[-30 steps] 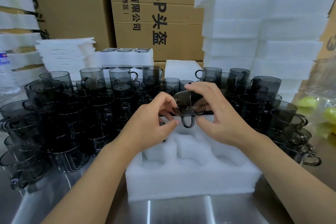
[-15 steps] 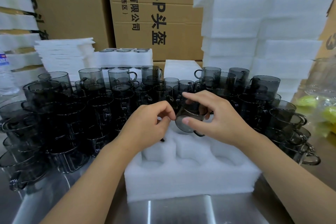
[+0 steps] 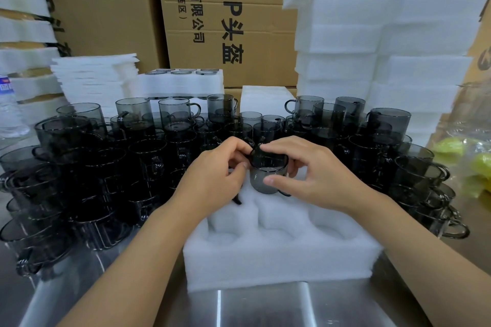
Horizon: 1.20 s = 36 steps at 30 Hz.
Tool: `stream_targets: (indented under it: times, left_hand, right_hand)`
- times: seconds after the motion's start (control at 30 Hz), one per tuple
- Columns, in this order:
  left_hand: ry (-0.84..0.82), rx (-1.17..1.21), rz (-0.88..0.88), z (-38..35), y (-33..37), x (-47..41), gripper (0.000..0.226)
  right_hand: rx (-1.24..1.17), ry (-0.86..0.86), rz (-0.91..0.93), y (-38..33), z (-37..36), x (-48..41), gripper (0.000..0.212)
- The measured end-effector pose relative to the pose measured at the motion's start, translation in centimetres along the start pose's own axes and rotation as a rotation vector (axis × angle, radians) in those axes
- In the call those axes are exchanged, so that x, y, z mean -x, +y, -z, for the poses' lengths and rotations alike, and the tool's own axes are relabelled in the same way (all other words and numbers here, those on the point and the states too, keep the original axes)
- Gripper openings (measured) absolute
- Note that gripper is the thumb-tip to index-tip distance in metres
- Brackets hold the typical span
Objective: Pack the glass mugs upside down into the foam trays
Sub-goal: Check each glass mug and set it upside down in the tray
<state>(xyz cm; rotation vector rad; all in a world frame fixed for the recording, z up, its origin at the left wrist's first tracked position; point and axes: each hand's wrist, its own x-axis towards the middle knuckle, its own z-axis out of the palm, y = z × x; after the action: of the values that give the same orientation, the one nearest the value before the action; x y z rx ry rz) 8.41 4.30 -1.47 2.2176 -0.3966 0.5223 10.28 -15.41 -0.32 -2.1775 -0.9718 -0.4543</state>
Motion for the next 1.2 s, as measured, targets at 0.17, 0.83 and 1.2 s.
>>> stream_targets:
  times: [0.17,0.83,1.2]
  left_hand:
    - [-0.021,-0.009,-0.006,0.04,0.09,0.08,0.028]
    - [-0.028,0.039,-0.041,-0.04,-0.42,0.13,0.017]
    - [-0.12,0.062,-0.02,-0.02,-0.05,0.17,0.028]
  right_hand:
    - [-0.014,0.008,-0.07,0.23,0.14,-0.01,0.043]
    - [0.061,0.014,-0.072,0.55,0.04,-0.03,0.03]
    - [0.167,-0.096,-0.079,0.59,0.0,-0.15,0.031]
